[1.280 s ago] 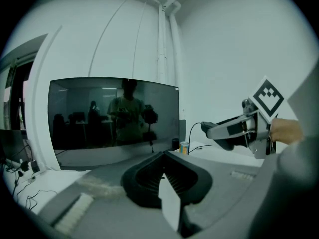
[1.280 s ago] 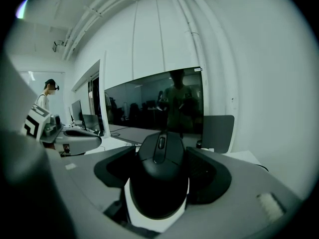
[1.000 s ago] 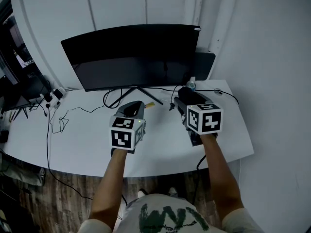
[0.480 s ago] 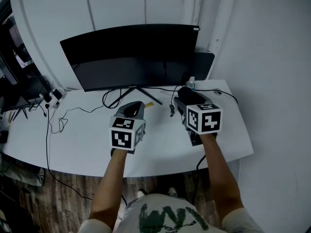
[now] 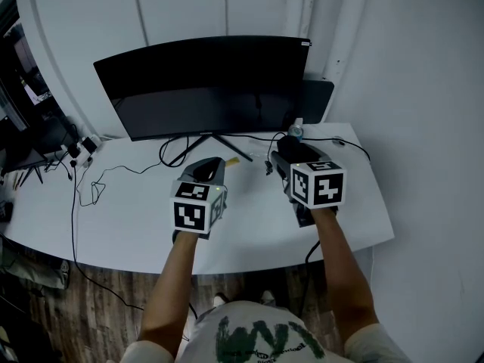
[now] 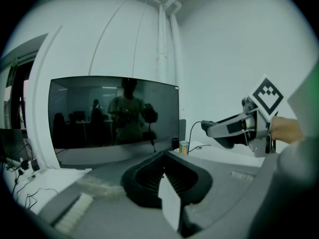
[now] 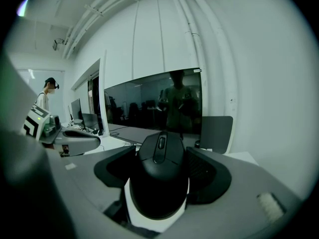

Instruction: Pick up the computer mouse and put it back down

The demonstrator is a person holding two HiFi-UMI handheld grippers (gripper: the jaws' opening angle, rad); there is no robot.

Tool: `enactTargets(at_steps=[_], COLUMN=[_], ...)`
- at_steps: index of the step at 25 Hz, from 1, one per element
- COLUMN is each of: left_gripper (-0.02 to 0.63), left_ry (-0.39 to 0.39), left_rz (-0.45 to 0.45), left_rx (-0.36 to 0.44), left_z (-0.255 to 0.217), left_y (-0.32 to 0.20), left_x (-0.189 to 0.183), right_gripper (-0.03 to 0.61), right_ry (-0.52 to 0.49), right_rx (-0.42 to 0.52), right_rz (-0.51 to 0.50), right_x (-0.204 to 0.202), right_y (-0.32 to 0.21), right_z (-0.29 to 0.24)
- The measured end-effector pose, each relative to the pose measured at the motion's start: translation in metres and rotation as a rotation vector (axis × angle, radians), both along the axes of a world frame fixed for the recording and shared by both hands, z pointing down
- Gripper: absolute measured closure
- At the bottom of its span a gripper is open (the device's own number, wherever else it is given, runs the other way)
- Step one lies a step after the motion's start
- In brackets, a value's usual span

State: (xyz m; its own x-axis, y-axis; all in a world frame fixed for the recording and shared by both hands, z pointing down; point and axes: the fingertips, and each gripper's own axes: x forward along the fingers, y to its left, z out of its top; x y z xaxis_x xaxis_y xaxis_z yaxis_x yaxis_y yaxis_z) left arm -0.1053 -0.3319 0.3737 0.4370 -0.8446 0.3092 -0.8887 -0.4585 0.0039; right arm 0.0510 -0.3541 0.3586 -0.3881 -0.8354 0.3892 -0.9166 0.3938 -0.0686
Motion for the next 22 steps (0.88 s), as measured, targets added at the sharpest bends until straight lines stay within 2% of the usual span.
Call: enactTargets(at_steps=[12, 22], left_gripper=[0.611, 0.611], left_ry=[0.0, -0.006], left_rz=[0.001, -0.009], left_rx=[-0.015, -0.043], left_z=[0.007, 0.022], left_y=[0.007, 0.013], left_x=[0.002, -0.003], right_gripper=[0.264, 0.264], right_ry=[0.002, -0.008], right_rx=[-0.038, -0.104], right_rz=[0.003, -0.007], right_x=[0.003, 0.0], right_y=[0.007, 0.013], right_z=[0.02, 0.054])
